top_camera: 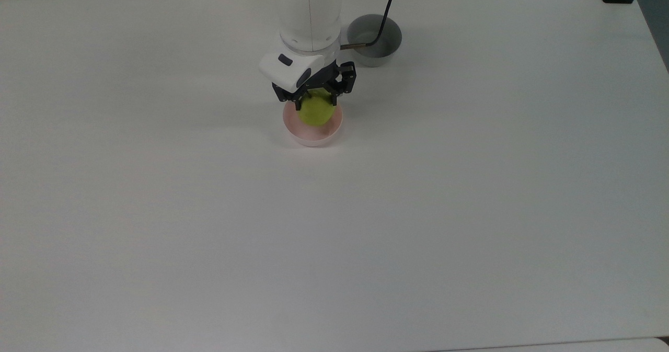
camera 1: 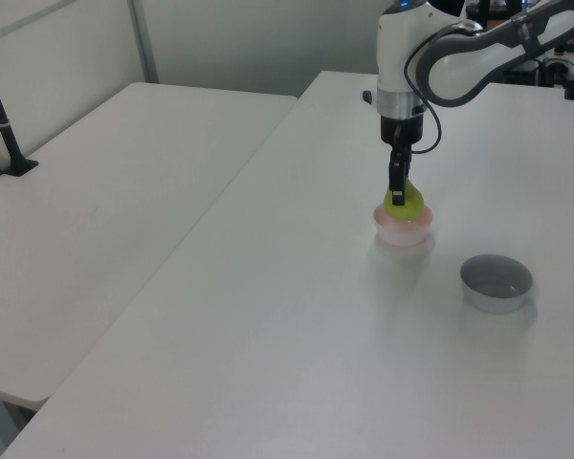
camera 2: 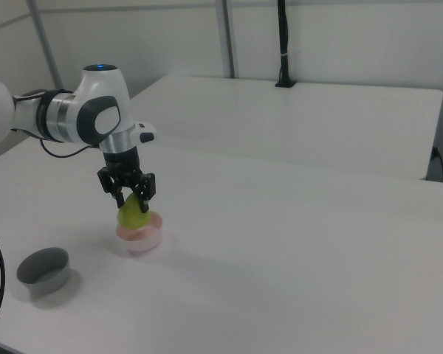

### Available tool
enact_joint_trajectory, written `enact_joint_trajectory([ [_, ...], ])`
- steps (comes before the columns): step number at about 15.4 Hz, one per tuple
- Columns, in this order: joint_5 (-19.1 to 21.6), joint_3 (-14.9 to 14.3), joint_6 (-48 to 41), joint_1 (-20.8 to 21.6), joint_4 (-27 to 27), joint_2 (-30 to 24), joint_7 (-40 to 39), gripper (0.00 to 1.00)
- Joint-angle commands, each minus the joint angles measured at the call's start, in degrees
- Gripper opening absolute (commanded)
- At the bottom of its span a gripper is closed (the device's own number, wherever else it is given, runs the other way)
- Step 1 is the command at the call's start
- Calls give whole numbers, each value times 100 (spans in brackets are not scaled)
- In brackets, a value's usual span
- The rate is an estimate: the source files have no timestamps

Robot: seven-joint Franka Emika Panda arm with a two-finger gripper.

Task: Place the pear in the bowl
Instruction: 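Open the gripper to release the pear into the pink bowl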

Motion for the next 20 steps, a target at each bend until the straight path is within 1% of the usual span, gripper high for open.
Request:
enact_joint_trajectory([
  [1, -121, 43, 295, 30, -191, -26, 202, 29],
  [6, -385, 52, 444, 39, -191, 142, 404, 29],
  [7, -394, 52, 444, 39, -191, 150, 413, 30],
  [9, -385, 52, 392, 30, -191, 133, 483, 45],
  [10, -385, 52, 374, 13, -182, 115, 510, 56],
  [11, -385, 52, 365, 13, -182, 115, 510, 73],
  [12, -385, 52, 356, -13, -173, 115, 510, 84],
  [13, -385, 52, 348, -22, -173, 98, 519, 94],
  [14, -385, 52, 348, -31, -165, 72, 614, 100],
  [17, -385, 43, 33, -75, -103, -69, 677, 100],
  [19, -385, 43, -170, -93, -86, -340, 677, 100],
  [20, -385, 43, -319, -119, 19, -420, 677, 100],
])
